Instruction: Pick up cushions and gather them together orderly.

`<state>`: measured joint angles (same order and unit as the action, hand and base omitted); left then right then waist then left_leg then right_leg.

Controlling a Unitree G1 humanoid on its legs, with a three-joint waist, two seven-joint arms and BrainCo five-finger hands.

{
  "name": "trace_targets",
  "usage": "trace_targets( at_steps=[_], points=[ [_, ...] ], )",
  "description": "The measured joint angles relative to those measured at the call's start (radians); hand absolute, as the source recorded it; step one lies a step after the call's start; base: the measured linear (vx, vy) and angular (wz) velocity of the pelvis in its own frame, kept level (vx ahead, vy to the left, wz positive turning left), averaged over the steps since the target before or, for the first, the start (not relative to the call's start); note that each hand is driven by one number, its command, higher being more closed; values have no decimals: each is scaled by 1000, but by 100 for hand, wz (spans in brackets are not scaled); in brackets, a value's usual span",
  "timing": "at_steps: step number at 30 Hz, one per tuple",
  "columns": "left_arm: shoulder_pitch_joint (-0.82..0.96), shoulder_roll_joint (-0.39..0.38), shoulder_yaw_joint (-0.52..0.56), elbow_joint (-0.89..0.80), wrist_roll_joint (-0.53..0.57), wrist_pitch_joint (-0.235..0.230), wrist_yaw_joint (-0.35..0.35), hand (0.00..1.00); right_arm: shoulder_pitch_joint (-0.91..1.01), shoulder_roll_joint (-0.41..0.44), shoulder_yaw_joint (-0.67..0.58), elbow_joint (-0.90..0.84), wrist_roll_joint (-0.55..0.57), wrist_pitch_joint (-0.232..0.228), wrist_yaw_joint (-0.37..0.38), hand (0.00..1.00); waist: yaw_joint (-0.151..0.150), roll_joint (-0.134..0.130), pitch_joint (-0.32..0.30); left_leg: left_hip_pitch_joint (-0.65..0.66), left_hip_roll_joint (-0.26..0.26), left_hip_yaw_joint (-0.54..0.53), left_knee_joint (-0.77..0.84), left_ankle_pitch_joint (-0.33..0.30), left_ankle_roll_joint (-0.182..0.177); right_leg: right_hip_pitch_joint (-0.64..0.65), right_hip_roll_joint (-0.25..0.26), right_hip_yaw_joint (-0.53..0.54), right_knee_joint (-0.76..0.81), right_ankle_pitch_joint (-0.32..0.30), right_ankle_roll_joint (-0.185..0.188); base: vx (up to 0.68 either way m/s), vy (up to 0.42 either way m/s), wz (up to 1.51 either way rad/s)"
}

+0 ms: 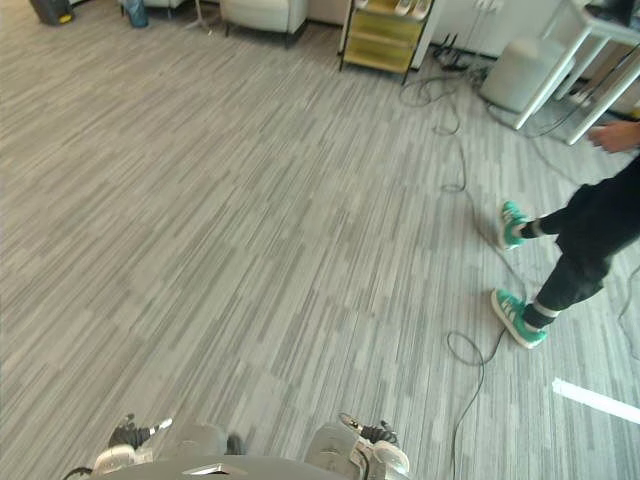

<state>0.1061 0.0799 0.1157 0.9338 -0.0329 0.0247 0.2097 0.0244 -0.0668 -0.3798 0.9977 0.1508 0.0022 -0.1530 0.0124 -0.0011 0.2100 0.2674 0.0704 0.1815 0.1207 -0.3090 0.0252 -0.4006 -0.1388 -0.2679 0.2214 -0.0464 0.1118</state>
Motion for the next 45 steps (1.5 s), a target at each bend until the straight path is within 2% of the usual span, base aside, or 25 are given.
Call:
trace_targets(
  at_steps=[2, 3, 4, 5, 6, 7, 8, 10, 12, 15, 17, 18, 20, 22, 23, 26, 27, 29, 32, 35, 39, 40, 42, 43, 45],
  points=[
    [1, 3, 1, 9, 6, 0, -1, 0, 31, 17, -38, 3, 0, 4, -1, 0, -2, -15, 0, 70, -12, -59, 10, -18, -29, -14, -28, 43, -26, 20, -6, 734, -294, 86],
    [9, -16, 8, 23, 16, 0, -4, 0, 54, 13, -57, 4, -1, 7, 1, 0, -10, 7, -16, 83, 27, -102, 92, -25, -38, 0, -9, 62, 44, 146, -60, 719, -313, 66],
    [16, -29, 15, 24, 17, 0, -6, 0, 57, 8, -67, 1, -1, 6, 0, 0, -11, 28, -28, 62, 49, -114, 159, -17, -45, 0, 1, 55, 80, 151, -66, 703, -331, 39],
    [28, -54, 20, 25, 17, -1, -5, 0, 58, -14, -77, 1, -1, 5, 0, 0, -9, 81, -41, 9, 104, -146, 319, 21, -71, 17, 35, 31, 129, 122, -97, 557, -253, 11],
    [31, -69, 25, 24, 17, -2, -6, 0, 60, -26, -78, 0, -1, 5, -2, 0, -5, 95, -37, -24, 127, -161, 403, 64, -76, 31, 56, 22, 144, 88, -110, 711, -291, -1],
    [30, -80, 44, 20, 17, -3, -9, 0, 62, -34, -73, -4, -1, 5, -2, 0, -6, 119, -34, -122, 161, -186, 614, 253, -106, 77, 86, 9, 158, 28, -130, 731, -243, -7],
    [26, -73, 36, 22, 16, -2, -10, 0, 64, -34, -70, 0, 2, 3, -3, 0, -5, 126, -28, -220, 206, -173, 819, 323, -123, 145, 115, 5, 133, -2, -142, 711, -237, -8],
    [23, -56, 35, 18, 16, -3, -17, 0, 64, -26, -69, 3, 4, 5, -4, 0, 12, 108, -5, -319, 227, -102, 1005, 206, -98, 286, 139, 15, 70, -24, -156, 658, -198, -22],
    [24, -39, 21, 7, 16, -3, -18, 0, 64, -16, -56, 5, 16, 6, -4, 0, 23, 81, 1, -412, 192, -41, 971, 134, -93, 409, 138, 19, -27, -37, -159, 577, -155, -10],
    [25, -39, 12, -22, 16, -6, -20, 0, 37, -10, -81, 5, 21, 6, -4, 0, 52, 72, 6, -533, 115, 50, 574, 87, -89, 524, 132, 35, -144, -33, -134, 564, -44, -16],
    [32, -43, 9, -21, 18, -4, -20, 0, 31, -1, -115, 0, 21, 2, -6, 0, 68, 70, 7, -523, 17, 4, 96, 198, -131, 597, 112, 45, -204, -54, -100, 531, 102, -22],
    [35, -46, 4, -20, 18, -4, -20, 0, 33, -3, -115, 1, 21, 2, -8, 0, 72, 77, 7, -528, 13, -15, 41, 217, -144, 616, 117, 51, -221, -63, -88, 462, 174, -28],
    [49, -34, 1, -8, 17, -1, -21, 0, 32, 14, -112, 3, 19, 7, -8, 0, 81, 59, 4, -533, 0, -44, 72, 337, -87, 665, 100, 79, -196, -146, -75, 429, 219, -38],
    [66, 4, 5, -11, 16, -1, -21, 0, 40, 53, -110, 6, 18, 6, -6, 0, 86, -19, -21, -509, -68, -24, 94, 332, -27, 634, 18, 114, -66, -239, -72, 502, 200, -39],
    [63, 12, 12, -8, 15, 4, -20, 0, 40, 61, -110, 6, 17, 4, -2, 0, 83, -40, -26, -507, -85, -7, 141, 306, 12, 567, -14, 148, 113, -256, -35, 599, 211, -38],
    [53, 31, -2, 1, 13, 16, -20, 0, 38, 67, -99, 4, 25, 7, 1, 0, 71, -55, -2, -381, -95, 42, 175, 198, 25, 319, -78, 238, 733, -116, 57, 547, 227, -36],
    [48, 36, -25, -2, 12, 18, -19, 0, 44, 52, -93, 1, 20, 5, 0, 0, 44, -38, 2, -283, -97, 43, 140, 174, 34, 277, -115, 148, 834, -120, 24, 466, 184, -15],
    [47, 41, -38, -2, 10, 17, -18, 0, 48, 52, -95, 2, 20, 4, -1, 0, 45, -37, -2, -214, -97, 50, 84, 164, 28, 254, -123, 86, 803, -146, 7, 278, 106, -13],
    [19, 41, -48, -4, -6, 17, -19, 0, 44, 51, -98, 3, 21, 3, 0, 0, 40, -31, -4, -112, -92, 59, -7, 160, 21, 191, -82, -45, 468, -189, -2, 443, 70, -17],
    [-5, 37, -48, 0, -4, 16, -22, 0, 47, 48, -115, 23, 21, 9, 0, 0, 31, -27, -2, -69, -85, 45, -37, 127, -16, 173, 11, -42, -101, 26, -24, 487, -50, 10],
    [11, 26, -27, 12, -4, 12, -25, 0, 76, 55, -144, 40, 20, 26, 0, 0, 11, -19, -5, 11, -65, -5, -1, 3, -62, 160, 4, 32, -111, 102, -45, 496, -206, 42],
    [30, 4, -13, 17, -3, 11, -28, 0, 91, 42, -154, 40, 26, 27, 0, 0, 12, 17, -25, 22, -12, -15, 52, -58, -97, 154, 35, 22, -44, 143, -84, 615, -279, 30],
    [57, -18, 0, 24, -5, 12, -33, 0, 103, 33, -154, 42, 25, 26, -1, 0, 15, 52, -53, -33, 55, -47, 235, -65, -125, 156, 83, 8, 11, 134, -114, 555, -273, 9],
    [49, -24, 2, 20, -5, 12, -35, 0, 99, 17, -150, 40, 20, 23, -1, 0, 20, 56, -65, -108, 84, -64, 381, -28, -157, 166, 103, 0, 8, 112, -122, 452, -295, -12],
    [47, -44, 8, 22, -5, 12, -40, 0, 92, -14, -121, 34, 21, 22, -1, 0, 27, 97, -50, -299, 174, -70, 814, 145, -128, 261, 167, 11, -53, 87, -152, 627, -325, -28]
  ],
)
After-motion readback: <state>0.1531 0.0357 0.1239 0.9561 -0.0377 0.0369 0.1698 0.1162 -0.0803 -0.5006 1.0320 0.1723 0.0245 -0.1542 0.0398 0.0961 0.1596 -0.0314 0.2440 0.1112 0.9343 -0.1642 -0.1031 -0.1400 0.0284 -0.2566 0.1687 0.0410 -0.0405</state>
